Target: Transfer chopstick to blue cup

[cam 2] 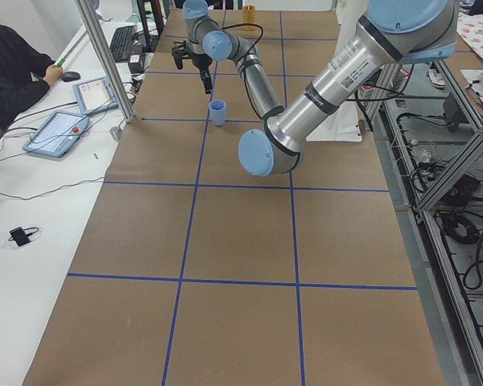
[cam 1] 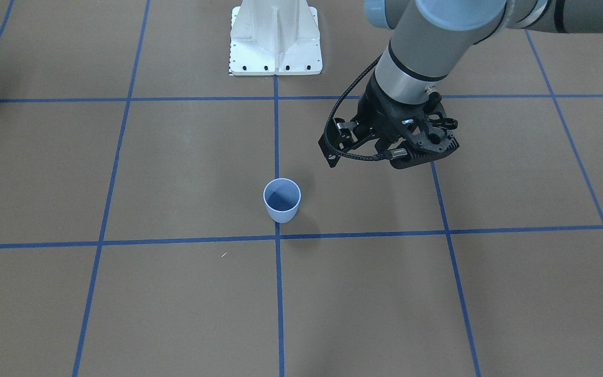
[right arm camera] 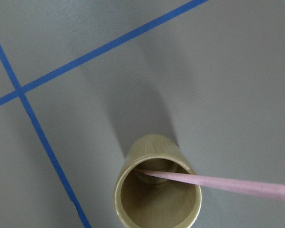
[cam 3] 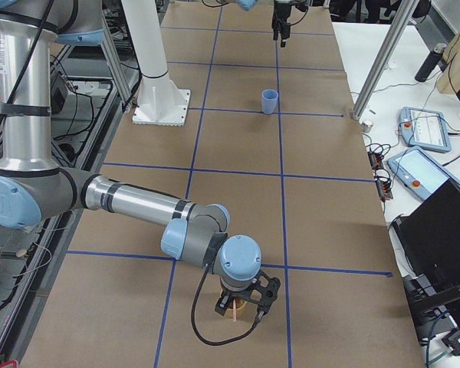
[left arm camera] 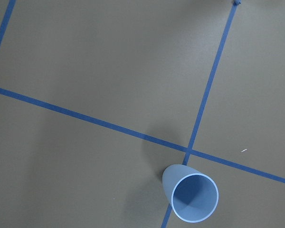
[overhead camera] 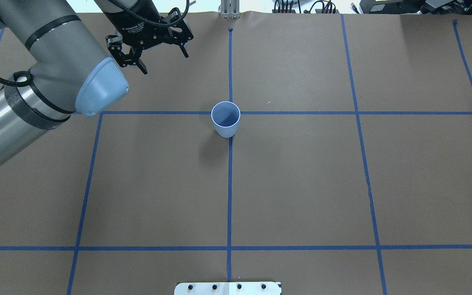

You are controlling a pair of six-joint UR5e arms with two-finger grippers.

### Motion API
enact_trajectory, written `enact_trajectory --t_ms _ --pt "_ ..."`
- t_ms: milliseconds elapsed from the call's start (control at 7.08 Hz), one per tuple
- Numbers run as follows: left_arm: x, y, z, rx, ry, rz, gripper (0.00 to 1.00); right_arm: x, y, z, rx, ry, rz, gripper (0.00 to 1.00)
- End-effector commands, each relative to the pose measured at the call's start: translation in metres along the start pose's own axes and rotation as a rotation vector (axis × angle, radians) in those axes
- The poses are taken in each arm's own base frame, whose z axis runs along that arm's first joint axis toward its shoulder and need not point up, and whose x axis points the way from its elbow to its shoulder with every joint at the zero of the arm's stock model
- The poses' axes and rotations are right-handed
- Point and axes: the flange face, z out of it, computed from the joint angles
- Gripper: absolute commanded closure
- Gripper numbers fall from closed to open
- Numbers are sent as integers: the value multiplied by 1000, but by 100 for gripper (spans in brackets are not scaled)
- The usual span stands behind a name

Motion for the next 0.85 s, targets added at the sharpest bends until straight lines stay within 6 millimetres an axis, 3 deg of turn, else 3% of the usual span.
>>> enact_trajectory --t_ms 0,565,707 --pt "1 1 -2 1 3 2 2 2 -34 -1 -4 30 25 0" --pt "1 1 -3 3 5 4 2 15 -38 5 20 63 14 0" --pt "0 2 -4 4 6 5 2 8 -42 -5 41 58 40 0"
